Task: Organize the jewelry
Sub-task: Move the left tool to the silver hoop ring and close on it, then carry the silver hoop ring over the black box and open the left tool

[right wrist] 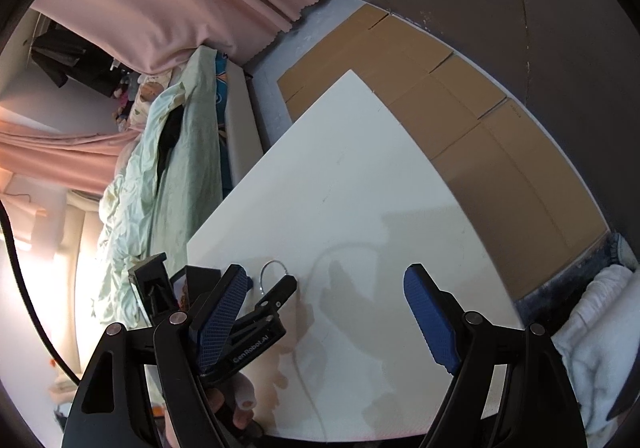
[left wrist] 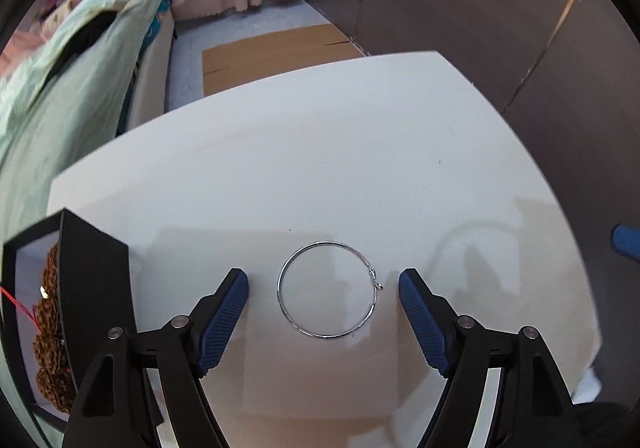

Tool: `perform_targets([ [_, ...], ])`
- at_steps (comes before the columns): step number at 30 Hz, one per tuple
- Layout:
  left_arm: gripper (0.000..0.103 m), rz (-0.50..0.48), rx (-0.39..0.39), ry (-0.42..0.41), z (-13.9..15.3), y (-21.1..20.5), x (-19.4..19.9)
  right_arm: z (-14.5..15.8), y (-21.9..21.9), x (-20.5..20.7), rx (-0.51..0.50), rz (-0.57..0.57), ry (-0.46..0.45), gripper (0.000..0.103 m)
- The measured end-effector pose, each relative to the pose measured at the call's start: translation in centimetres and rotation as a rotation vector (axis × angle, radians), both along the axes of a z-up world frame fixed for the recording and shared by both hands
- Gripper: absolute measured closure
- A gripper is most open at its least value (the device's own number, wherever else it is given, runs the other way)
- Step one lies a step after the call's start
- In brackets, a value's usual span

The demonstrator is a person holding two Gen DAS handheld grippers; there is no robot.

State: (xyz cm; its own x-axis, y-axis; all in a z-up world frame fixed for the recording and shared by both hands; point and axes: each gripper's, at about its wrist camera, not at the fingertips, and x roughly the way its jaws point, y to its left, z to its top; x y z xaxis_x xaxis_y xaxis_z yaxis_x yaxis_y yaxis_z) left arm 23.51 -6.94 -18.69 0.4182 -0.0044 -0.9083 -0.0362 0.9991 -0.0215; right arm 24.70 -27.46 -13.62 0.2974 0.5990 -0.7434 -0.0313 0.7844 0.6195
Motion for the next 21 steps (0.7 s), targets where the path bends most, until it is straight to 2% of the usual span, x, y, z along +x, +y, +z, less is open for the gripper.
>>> perform_targets([
  [1, 0.026, -0.012, 0.027, -0.004, -0.1, -0.4, -0.1, 0.0, 0.1, 0.0, 0.002, 0.002, 0.0, 0.022],
  [4, 0.032, -0.011, 0.014, -0.014, 0.0, -0.3, -0.1, 0.1, 0.1, 0.0, 0.002, 0.007, -0.004, 0.022],
  [6, 0.047, -0.017, 0.017, -0.031, 0.2, -0.2, -0.3, 0.0, 0.1, -0.1, 0.001, 0.007, -0.005, 0.022],
  [7, 0.05, -0.019, 0.017, -0.036, 0.3, -0.2, -0.3, 0.0, 0.1, -0.1, 0.001, 0.007, -0.003, 0.022],
  [14, 0.052, -0.012, -0.034, -0.021, 0.7, 0.2, -0.6, 0.1, 0.5, -0.2, -0.017, 0.016, -0.001, 0.022],
  [21, 0.052, 0.011, -0.075, -0.069, 3.1, 1.2, -2.1, -0.1, 0.7, -0.6, -0.027, 0.012, 0.004, 0.022],
])
